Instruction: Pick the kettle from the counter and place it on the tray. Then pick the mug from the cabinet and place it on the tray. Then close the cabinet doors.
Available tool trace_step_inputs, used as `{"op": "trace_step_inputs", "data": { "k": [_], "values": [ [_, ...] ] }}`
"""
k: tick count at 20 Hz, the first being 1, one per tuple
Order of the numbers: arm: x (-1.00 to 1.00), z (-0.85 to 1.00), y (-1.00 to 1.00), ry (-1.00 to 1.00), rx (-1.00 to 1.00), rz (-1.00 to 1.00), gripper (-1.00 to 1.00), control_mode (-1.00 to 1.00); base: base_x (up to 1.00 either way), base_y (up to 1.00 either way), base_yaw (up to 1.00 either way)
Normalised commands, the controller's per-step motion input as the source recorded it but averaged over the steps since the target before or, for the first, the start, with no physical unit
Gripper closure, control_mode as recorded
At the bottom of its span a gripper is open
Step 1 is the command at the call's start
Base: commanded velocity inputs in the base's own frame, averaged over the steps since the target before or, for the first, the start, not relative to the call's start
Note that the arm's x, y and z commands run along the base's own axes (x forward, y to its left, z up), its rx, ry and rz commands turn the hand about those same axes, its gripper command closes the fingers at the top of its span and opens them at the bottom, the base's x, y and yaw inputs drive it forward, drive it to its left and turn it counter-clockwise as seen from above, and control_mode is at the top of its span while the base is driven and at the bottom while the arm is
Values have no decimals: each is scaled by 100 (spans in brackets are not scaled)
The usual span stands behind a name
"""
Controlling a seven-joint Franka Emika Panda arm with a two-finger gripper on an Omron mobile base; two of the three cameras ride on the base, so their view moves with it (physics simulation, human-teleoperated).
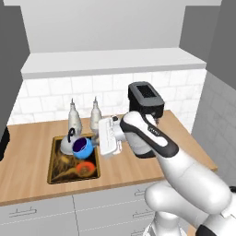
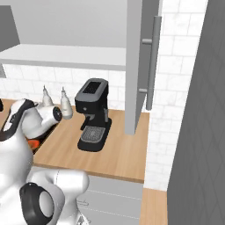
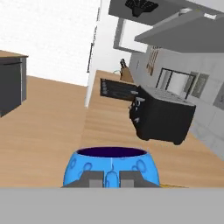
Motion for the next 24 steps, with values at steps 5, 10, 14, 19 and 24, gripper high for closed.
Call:
{"op": "trace_step_inputs", "data": {
  "k": [5,10,14,19,24],
  "values": [
    [26,-50,0,0,0,13,100,-100,0,0,0],
    [25,-43,6,0,0,10,100,-100,0,0,0],
    [12,-35,18,0,6,5,100,-100,0,0,0],
    [14,-37,15,0,10,3,100,-100,0,0,0],
    [24,-39,7,0,9,1,100,-100,0,0,0]
  ]
}}
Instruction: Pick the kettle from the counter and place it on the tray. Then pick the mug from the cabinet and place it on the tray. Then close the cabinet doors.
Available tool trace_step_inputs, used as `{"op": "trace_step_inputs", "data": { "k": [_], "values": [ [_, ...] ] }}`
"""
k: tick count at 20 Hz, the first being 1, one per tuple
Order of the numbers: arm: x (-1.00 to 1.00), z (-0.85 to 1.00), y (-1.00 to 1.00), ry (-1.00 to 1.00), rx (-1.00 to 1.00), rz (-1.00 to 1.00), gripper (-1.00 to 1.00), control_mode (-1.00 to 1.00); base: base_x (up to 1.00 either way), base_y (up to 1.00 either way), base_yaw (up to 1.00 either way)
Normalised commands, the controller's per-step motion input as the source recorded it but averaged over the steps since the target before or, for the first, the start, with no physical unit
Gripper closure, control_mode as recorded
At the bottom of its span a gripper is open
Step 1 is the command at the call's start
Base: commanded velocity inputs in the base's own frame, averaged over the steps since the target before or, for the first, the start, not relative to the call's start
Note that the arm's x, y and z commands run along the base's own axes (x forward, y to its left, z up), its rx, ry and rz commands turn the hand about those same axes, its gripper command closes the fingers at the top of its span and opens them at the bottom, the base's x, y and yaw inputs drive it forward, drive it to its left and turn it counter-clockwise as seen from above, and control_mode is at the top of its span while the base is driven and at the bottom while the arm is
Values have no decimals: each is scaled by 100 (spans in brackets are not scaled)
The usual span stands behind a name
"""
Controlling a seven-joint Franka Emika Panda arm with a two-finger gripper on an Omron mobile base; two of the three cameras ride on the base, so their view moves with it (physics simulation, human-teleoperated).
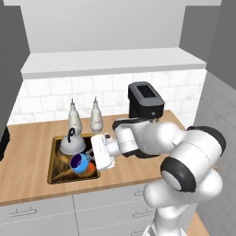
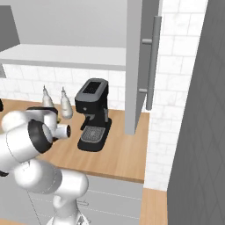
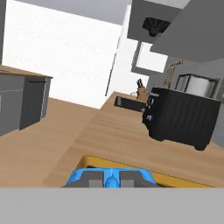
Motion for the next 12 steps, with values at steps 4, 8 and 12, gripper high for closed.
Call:
{"op": "trace_step_inputs", "data": {
  "k": [4,8,12],
  "values": [
    [18,-26,10,0,2,0,100,-100,0,0,0],
    [11,-23,23,0,0,0,100,-100,0,0,0],
    [12,-29,16,0,0,0,100,-100,0,0,0]
  ]
}}
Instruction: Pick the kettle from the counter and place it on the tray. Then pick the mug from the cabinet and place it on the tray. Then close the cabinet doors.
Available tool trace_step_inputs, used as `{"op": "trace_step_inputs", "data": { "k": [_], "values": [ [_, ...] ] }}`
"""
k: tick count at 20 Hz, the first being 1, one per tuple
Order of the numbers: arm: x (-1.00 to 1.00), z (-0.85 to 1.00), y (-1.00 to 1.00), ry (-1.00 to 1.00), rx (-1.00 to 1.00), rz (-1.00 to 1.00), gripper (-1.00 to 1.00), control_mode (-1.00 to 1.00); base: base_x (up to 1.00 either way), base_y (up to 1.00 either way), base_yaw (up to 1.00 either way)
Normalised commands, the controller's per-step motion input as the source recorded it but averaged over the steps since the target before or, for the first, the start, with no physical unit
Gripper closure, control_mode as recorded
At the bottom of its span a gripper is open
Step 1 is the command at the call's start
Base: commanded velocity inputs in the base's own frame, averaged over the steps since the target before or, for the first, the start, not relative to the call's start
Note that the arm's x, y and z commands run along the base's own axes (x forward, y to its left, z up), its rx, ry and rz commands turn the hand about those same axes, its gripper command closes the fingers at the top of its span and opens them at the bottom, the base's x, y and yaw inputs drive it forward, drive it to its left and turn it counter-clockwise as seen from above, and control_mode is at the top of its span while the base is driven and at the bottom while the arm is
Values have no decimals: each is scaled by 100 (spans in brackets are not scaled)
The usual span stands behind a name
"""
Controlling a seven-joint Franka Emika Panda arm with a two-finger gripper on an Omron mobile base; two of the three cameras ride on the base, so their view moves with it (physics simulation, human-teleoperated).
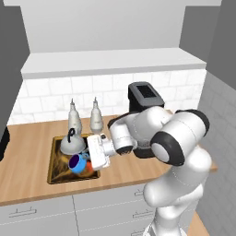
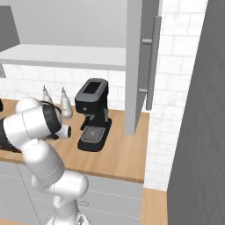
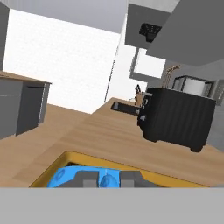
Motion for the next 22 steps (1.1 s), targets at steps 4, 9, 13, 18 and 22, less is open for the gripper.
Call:
{"op": "trace_step_inputs", "data": {
  "k": [4,9,13,18,22],
  "values": [
    [2,-38,5,-1,0,0,100,-100,0,0,0],
    [-19,-26,-9,-3,0,0,100,-100,0,0,0],
    [-34,-21,-15,-2,0,0,100,-100,0,0,0],
    [-27,-11,-11,-5,0,0,-100,-100,0,0,0],
    [-22,0,-19,-8,0,0,-100,-100,0,0,0]
  ]
}}
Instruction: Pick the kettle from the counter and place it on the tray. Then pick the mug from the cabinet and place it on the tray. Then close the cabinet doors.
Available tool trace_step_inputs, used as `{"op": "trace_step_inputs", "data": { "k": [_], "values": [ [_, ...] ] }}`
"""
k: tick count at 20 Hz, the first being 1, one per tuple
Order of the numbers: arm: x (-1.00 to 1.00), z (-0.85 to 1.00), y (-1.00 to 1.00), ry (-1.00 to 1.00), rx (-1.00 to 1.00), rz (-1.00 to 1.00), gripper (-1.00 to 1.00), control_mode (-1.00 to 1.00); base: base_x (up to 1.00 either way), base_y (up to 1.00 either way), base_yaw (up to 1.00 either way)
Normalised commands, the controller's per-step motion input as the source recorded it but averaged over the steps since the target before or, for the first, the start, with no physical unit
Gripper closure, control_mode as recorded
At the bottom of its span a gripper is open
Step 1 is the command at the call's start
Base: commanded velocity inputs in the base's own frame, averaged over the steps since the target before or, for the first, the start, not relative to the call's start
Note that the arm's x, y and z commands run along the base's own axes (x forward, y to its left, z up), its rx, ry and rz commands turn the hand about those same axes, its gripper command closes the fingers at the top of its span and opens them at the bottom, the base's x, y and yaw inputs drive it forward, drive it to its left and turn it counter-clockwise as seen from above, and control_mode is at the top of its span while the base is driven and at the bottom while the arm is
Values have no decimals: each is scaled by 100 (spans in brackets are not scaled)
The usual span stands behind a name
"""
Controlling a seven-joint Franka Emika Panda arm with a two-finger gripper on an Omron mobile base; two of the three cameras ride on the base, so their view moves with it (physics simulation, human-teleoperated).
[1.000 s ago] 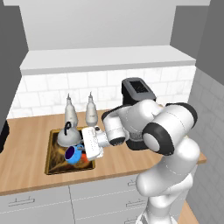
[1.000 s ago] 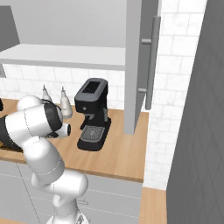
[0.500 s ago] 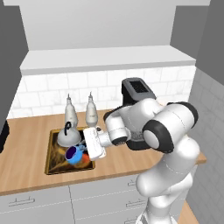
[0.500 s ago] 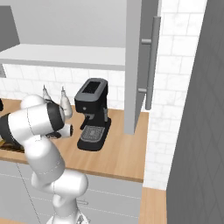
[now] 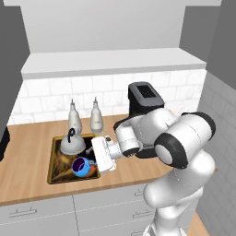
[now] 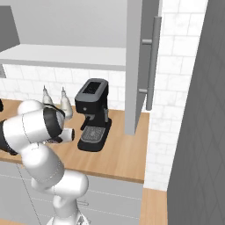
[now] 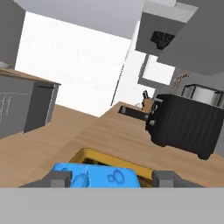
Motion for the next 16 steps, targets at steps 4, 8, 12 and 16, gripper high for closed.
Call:
{"op": "trace_step_inputs", "data": {
  "k": [4,8,12,16],
  "values": [
    [-24,2,-18,-5,0,0,-100,-100,0,0,0],
    [-16,0,-16,-3,0,0,-100,-100,0,0,0],
    [-24,25,-11,-4,0,-1,-100,-100,0,0,0],
    [-56,78,0,0,0,-7,-100,-100,0,0,0]
  ]
}}
